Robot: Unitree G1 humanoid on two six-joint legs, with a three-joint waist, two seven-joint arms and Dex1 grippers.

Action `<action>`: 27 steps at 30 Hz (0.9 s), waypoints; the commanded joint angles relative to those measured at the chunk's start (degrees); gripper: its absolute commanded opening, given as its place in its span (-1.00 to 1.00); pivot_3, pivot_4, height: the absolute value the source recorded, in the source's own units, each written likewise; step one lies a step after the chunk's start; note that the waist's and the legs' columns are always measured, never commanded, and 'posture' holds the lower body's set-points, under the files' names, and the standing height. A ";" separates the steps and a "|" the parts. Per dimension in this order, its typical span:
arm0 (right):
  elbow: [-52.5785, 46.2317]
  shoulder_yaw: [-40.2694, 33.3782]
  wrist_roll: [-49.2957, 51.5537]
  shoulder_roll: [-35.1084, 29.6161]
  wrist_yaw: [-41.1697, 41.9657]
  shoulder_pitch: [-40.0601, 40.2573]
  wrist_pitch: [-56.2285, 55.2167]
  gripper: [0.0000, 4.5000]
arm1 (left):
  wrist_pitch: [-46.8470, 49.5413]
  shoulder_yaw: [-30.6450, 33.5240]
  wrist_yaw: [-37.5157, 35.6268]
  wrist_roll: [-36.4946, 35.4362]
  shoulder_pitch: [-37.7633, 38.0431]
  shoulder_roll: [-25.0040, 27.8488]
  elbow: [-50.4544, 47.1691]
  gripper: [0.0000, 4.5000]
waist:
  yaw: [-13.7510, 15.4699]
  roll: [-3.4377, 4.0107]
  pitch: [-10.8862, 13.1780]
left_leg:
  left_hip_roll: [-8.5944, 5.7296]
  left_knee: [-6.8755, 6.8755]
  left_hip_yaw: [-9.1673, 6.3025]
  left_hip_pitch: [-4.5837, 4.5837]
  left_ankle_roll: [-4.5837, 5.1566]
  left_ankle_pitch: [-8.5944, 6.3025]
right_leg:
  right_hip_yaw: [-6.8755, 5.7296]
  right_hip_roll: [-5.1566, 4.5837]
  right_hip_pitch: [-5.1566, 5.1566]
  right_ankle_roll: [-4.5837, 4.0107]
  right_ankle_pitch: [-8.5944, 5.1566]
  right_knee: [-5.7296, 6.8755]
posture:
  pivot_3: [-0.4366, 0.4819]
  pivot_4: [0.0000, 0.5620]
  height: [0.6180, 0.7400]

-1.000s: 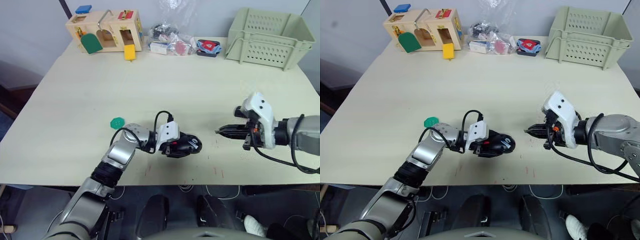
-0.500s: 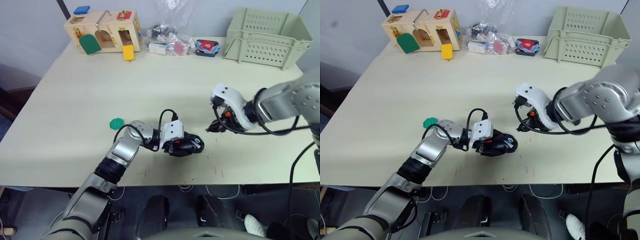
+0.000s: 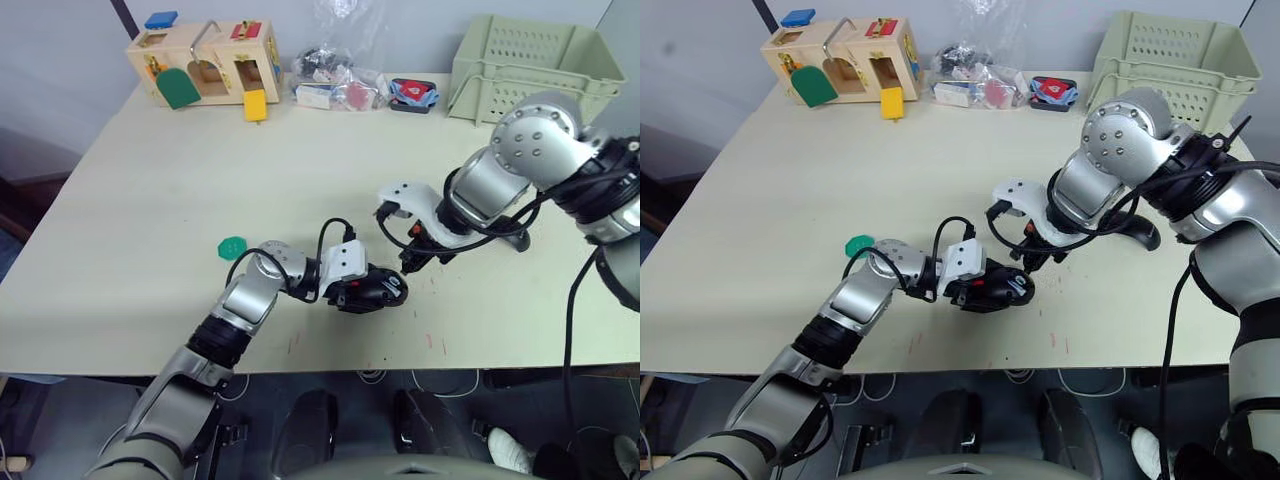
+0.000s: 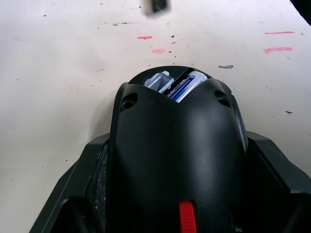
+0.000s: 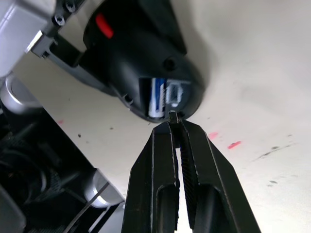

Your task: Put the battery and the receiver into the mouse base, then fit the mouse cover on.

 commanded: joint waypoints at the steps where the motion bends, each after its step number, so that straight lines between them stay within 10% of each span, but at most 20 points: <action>1: 1.85 -0.72 2.87 0.84 -3.74 -0.76 0.28 -1.00 | 1.59 -2.19 0.10 2.12 1.75 1.13 0.55 0.32 | -0.06 0.00 0.00 | 0.00 0.00 0.00 -0.01 0.00 0.00 | 0.00 0.00 -0.01 0.00 0.00 0.00 | -0.05 -0.47 1.00; 27: 6.49 -5.04 1.75 6.99 -11.71 2.14 0.28 -1.00 | 4.96 -1.74 0.14 1.25 3.25 3.33 -2.77 0.32 | -1.54 0.00 0.00 | 0.03 -0.18 -0.02 0.01 0.00 0.00 | 0.00 0.02 -0.06 0.00 0.00 -0.03 | -0.05 -0.47 1.00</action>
